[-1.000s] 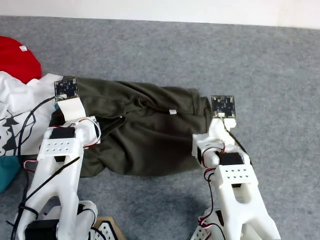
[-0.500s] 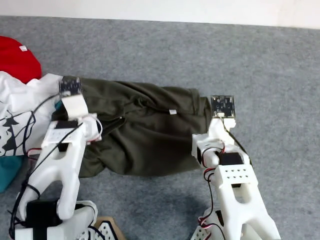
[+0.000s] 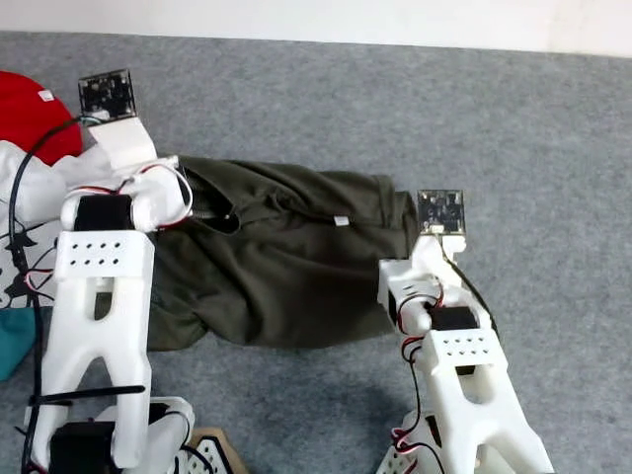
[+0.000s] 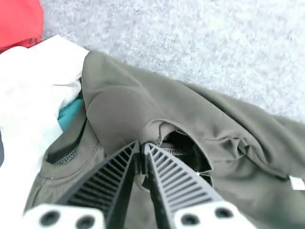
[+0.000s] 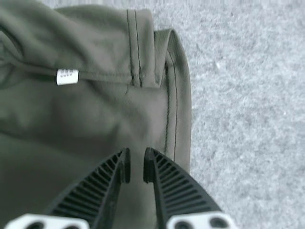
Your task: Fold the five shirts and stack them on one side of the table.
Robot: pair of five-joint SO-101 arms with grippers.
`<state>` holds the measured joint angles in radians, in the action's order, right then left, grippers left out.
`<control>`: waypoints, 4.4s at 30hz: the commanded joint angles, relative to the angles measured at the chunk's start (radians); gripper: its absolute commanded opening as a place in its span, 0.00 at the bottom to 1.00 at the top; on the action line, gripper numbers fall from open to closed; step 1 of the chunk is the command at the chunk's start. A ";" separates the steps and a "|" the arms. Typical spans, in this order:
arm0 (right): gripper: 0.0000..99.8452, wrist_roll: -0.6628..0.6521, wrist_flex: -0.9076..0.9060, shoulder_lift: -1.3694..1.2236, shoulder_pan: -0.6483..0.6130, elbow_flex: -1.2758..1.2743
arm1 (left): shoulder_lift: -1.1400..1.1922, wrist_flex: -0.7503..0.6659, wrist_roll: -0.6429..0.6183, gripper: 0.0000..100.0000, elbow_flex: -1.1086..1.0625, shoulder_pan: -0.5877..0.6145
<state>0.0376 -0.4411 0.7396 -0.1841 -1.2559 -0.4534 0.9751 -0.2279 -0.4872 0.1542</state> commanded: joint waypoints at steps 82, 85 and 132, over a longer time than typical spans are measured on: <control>0.01 0.005 -0.739 0.280 0.139 1.323 | -0.559 0.265 -0.192 0.01 0.834 0.102; 0.01 0.002 -0.814 0.280 0.139 1.477 | -0.590 0.267 -0.192 0.01 0.903 0.163; 0.01 -0.095 0.317 -0.453 0.196 0.883 | 0.584 -0.354 -0.196 0.01 0.851 0.122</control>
<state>-0.0545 -0.2800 0.3360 0.0169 -0.3844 0.0084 0.6682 -0.4196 0.2018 0.3000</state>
